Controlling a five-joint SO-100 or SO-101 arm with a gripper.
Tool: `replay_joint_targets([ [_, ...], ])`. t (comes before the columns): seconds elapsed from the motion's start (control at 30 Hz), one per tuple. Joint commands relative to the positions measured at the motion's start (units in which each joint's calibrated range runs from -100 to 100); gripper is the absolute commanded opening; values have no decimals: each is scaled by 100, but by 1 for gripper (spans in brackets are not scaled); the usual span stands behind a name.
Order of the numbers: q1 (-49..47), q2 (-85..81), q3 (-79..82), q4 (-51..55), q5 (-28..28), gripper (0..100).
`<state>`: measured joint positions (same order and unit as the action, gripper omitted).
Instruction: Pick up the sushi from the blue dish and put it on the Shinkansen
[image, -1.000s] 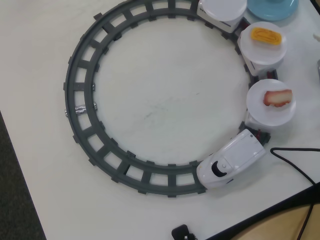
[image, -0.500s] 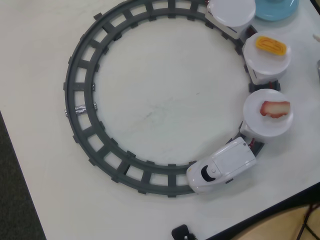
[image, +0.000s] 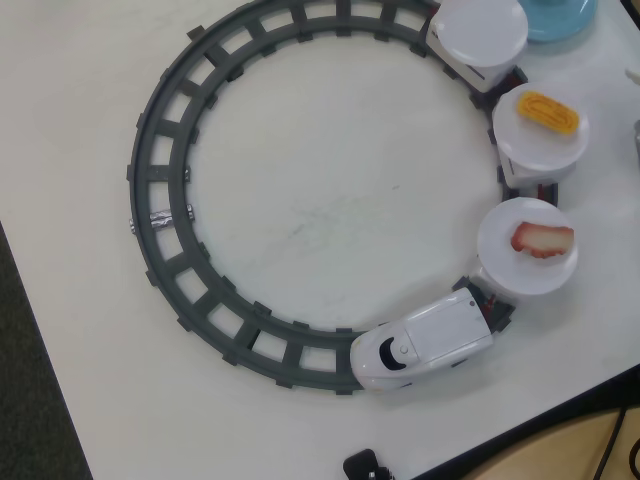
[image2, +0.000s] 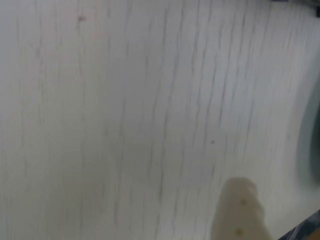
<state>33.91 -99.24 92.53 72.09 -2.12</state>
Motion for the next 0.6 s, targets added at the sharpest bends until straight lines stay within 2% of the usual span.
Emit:
replay_joint_targets([
  [0.0, 16, 49, 11, 164, 12, 35],
  [0.57, -37, 116, -34, 164, -40, 35],
])
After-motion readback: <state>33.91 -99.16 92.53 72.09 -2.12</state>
